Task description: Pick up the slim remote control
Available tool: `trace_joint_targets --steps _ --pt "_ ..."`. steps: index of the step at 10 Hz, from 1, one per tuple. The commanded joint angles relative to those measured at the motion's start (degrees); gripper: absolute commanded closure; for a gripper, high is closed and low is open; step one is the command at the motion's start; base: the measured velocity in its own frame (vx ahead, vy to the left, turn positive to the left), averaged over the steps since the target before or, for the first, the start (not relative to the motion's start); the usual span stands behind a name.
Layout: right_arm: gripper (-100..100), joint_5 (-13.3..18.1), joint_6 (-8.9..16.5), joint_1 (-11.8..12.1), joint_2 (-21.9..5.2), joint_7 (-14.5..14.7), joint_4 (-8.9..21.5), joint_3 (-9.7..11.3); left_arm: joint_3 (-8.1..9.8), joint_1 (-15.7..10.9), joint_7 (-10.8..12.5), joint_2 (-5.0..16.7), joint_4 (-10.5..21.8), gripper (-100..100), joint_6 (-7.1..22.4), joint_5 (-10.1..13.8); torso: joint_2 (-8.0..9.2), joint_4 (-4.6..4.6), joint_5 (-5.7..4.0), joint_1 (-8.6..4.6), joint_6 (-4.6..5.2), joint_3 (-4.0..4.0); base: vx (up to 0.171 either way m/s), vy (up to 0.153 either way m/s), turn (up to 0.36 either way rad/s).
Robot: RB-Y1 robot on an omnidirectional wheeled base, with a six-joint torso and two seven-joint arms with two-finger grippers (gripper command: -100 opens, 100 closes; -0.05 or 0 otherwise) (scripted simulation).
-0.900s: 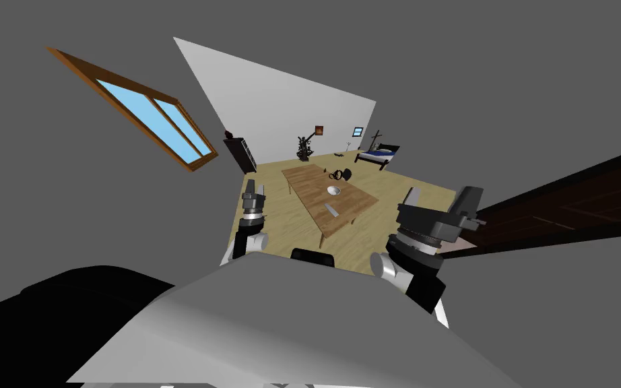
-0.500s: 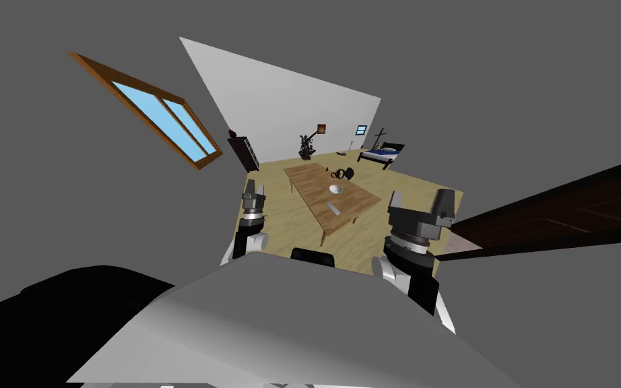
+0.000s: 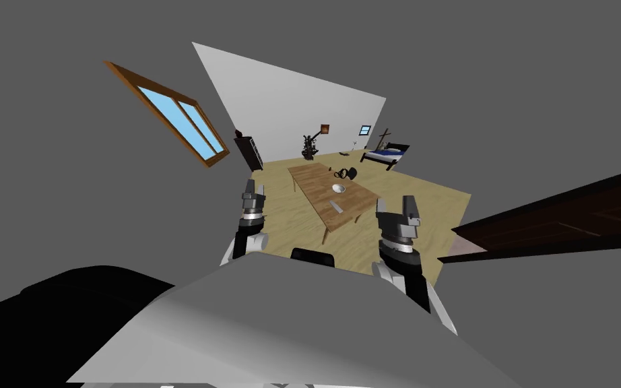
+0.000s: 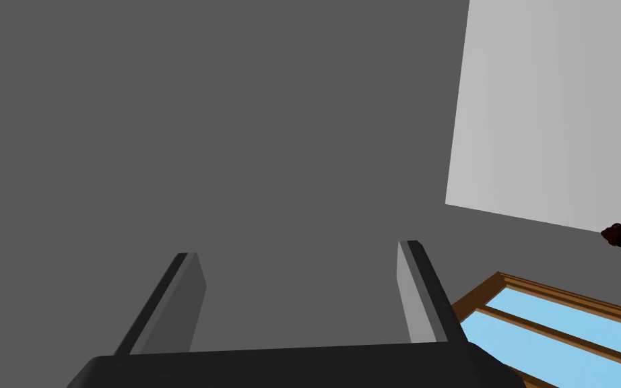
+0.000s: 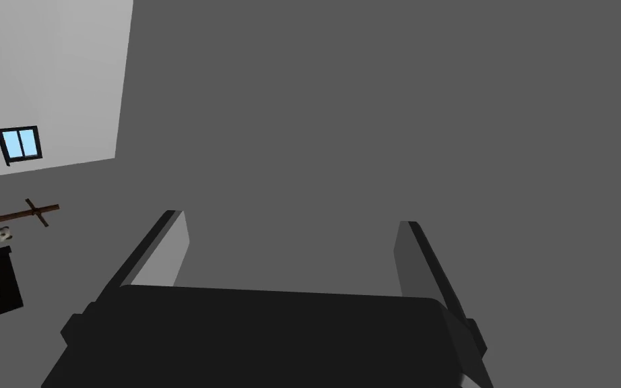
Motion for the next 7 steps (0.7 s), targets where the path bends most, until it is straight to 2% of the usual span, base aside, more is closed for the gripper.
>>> trace_joint_targets --steps 1,2,3,5,6,7 --pt "-100 1.24 -0.19 0.76 -2.86 -0.19 2.86 1.52 0.00 0.00 0.00 0.00 0.00 0 0.00 0.00 0.00 0.00 0.00 0.00 0.00 0.00 -0.112 0.032 0.135" --pt "-100 2.14 -0.45 1.53 -4.93 -0.24 4.99 2.72 0.00 0.00 0.00 0.00 0.00 0 0.00 0.00 0.08 0.02 0.00 0.01 0.00 0.04 -0.123 0.055 0.113" --pt "-100 2.14 -0.45 1.53 -5.76 -0.24 5.71 2.72 0.00 0.00 0.00 0.00 0.00 0 0.00 0.00 0.12 0.03 0.01 0.09 0.00 0.07 -0.096 0.048 0.032" --pt "-100 4.10 -1.07 3.07 -9.80 -0.14 10.98 5.49 0.00 0.00 0.00 0.00 0.00 0 0.00 0.00 0.02 0.01 0.01 0.07 0.00 0.02 -0.083 0.056 0.126" --pt "-100 4.10 -1.07 3.07 -10.38 -0.14 11.43 5.49 0.00 0.00 0.00 0.00 0.00 0 0.00 0.00 0.02 0.01 0.03 0.13 0.00 0.02 -0.075 0.061 0.033" --pt "-100 5.14 -1.43 3.79 -12.54 0.04 13.61 7.04 0.00 0.01 0.00 0.00 0.00 0 0.00 0.00 -0.01 0.01 0.03 0.12 0.02 0.00 -0.073 0.065 0.068"
